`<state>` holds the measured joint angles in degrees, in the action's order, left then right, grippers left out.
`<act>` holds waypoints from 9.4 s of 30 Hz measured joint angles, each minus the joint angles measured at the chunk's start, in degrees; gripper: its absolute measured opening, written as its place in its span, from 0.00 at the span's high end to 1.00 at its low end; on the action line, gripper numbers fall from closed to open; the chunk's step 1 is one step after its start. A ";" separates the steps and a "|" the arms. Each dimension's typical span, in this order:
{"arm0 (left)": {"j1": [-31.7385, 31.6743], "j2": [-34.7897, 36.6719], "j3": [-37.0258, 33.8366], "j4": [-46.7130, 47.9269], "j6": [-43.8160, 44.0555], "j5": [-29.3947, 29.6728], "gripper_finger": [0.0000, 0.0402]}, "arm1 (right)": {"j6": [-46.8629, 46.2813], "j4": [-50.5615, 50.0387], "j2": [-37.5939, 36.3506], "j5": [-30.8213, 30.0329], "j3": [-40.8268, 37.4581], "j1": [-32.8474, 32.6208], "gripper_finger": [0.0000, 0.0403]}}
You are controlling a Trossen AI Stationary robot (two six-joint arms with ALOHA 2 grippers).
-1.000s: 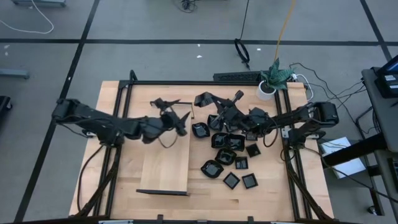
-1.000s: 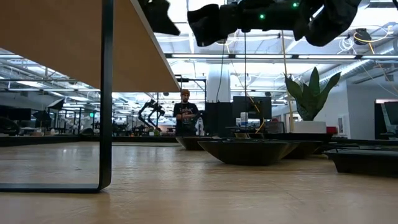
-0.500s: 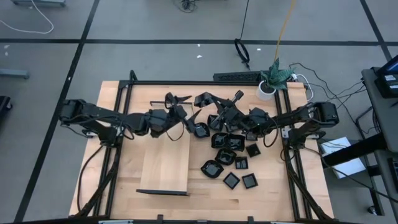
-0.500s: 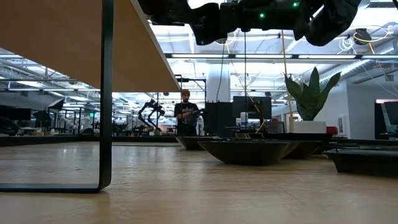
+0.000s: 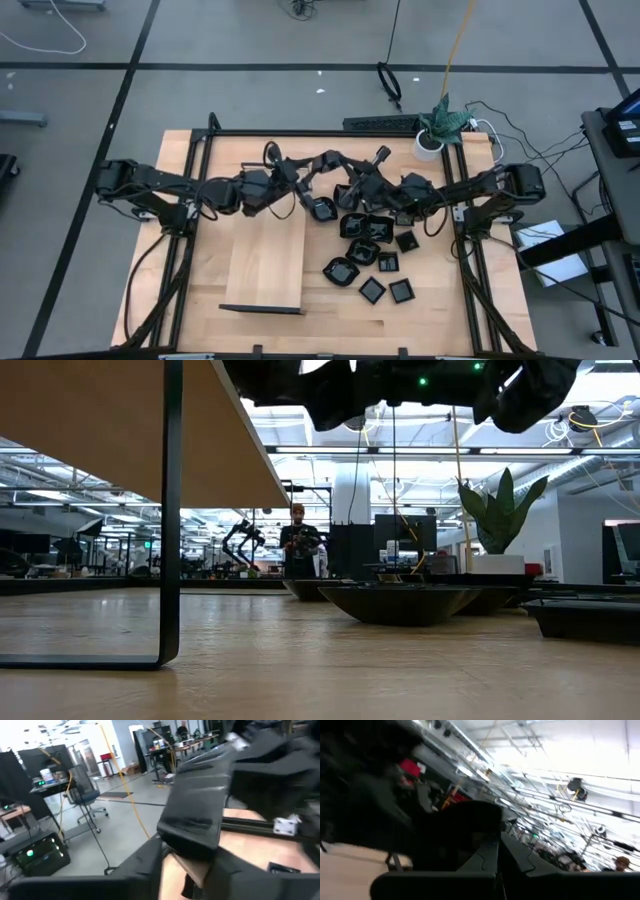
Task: Pick & Place Mini shaped plates
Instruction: Put the distorted square plate on the shelf, then stack the distorted square plate on top of the distorted square plate on the shelf
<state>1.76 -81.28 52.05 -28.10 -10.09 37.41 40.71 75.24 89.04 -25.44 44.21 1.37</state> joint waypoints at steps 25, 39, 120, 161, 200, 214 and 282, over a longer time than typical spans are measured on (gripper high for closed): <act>7.76 23.55 5.40 47.59 15.49 19.31 0.98 | 9.74 -8.17 -6.43 -33.15 -0.26 -8.91 0.29; -12.98 19.71 16.72 94.21 37.31 -21.91 0.99 | -7.25 -34.37 -20.52 -29.71 -0.26 -6.60 0.33; -8.41 59.72 -17.81 44.39 13.21 -34.67 0.33 | -68.55 -112.33 -18.01 6.94 10.94 13.44 0.35; -7.08 55.01 -17.79 44.30 9.07 -34.34 0.33 | -68.72 -96.72 -9.18 18.11 -1.94 18.08 0.59; -7.08 54.05 -17.73 44.56 9.99 -34.34 0.33 | -63.42 -87.24 -21.98 24.01 -6.43 18.01 1.00; -7.06 38.88 -17.73 30.75 10.36 -34.34 0.33 | -35.69 -21.91 -23.54 13.20 -16.59 8.65 1.00; 1.35 23.61 -5.95 18.18 -0.84 6.51 0.99 | 8.78 -2.67 5.95 -21.76 6.08 -7.76 0.48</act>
<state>3.11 -57.66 46.10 -9.91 -10.93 43.91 49.50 72.57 94.99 -47.20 50.28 -6.40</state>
